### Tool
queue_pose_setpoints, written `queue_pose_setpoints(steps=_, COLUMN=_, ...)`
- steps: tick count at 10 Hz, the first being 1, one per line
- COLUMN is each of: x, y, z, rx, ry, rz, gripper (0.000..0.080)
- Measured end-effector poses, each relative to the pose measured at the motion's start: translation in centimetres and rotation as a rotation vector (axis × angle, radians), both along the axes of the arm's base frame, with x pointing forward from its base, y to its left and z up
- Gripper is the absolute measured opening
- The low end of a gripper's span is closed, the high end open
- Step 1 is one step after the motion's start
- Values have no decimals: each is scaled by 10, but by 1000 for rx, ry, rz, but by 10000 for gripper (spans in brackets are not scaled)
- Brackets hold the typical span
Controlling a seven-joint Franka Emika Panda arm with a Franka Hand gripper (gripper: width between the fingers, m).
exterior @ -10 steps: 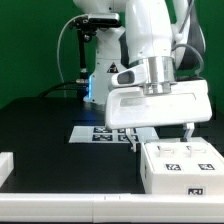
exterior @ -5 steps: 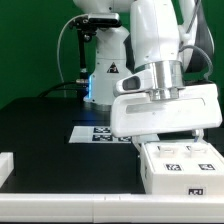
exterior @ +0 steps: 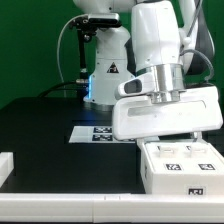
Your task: Assemble cabinet
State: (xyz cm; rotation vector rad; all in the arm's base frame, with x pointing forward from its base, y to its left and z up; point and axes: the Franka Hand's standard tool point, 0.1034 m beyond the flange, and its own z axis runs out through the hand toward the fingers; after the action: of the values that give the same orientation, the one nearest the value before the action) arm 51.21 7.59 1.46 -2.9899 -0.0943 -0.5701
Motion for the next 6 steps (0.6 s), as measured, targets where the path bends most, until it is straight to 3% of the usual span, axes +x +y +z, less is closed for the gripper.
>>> queue_pose_setpoints(steps=2, x=0, y=0, z=0, rx=-2, ry=0, rz=4, gripper=386)
queue_pose_setpoints(steps=3, x=0, y=0, z=0, rx=-2, ry=0, rz=6, gripper=386)
queue_pose_setpoints(steps=4, x=-1, y=0, z=-1, rx=-2, ry=1, rz=5, gripper=215)
queue_pose_setpoints(steps=6, x=-1, y=0, z=0, rx=-2, ry=1, rz=5, gripper=217)
